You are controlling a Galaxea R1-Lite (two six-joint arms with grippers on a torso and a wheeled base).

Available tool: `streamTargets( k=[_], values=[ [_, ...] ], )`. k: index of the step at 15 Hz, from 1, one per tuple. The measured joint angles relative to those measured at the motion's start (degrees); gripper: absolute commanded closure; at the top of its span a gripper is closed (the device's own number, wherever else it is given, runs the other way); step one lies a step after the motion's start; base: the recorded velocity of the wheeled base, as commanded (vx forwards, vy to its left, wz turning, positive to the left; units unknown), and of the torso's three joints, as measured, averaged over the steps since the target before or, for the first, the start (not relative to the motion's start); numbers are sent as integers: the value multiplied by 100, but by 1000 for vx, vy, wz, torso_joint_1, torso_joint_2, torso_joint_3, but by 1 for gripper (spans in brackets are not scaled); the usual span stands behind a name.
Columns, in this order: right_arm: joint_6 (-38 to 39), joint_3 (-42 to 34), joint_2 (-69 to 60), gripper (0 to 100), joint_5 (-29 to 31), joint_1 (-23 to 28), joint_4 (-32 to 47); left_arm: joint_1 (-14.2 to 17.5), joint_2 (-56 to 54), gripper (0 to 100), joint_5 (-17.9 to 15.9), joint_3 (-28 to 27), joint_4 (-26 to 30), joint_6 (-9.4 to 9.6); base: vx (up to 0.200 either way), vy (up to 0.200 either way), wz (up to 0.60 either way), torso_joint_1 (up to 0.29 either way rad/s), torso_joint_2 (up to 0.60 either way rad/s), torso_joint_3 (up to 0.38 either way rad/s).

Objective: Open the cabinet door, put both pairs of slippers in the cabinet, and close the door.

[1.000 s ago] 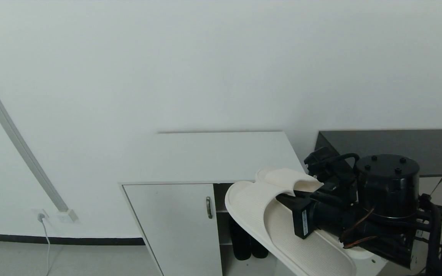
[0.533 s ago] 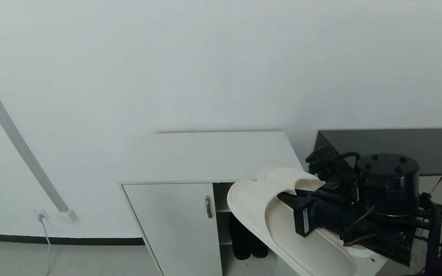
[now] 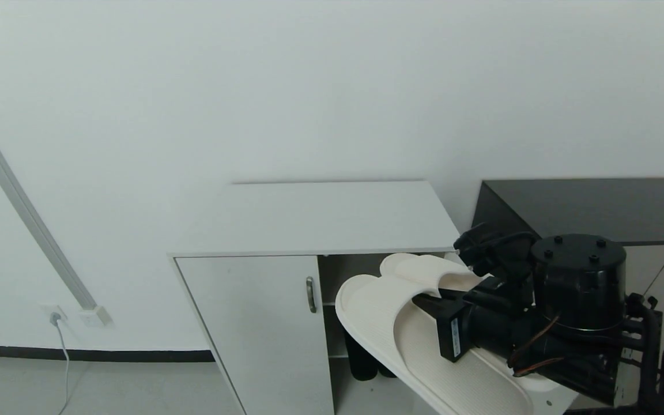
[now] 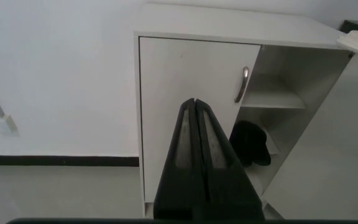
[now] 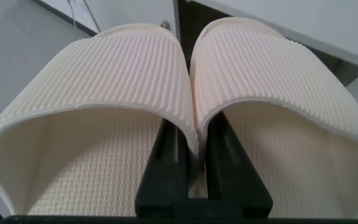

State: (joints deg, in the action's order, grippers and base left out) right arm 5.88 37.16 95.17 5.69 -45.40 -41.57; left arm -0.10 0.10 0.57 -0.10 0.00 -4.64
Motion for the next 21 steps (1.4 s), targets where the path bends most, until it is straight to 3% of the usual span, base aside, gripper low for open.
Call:
streamTargets(
  k=[21],
  values=[
    [6, -124, 168, 100, 2, -29, -9, 0, 0, 100, -6, 0, 0, -4, 0, 0, 0, -173, 505, 327]
  ],
)
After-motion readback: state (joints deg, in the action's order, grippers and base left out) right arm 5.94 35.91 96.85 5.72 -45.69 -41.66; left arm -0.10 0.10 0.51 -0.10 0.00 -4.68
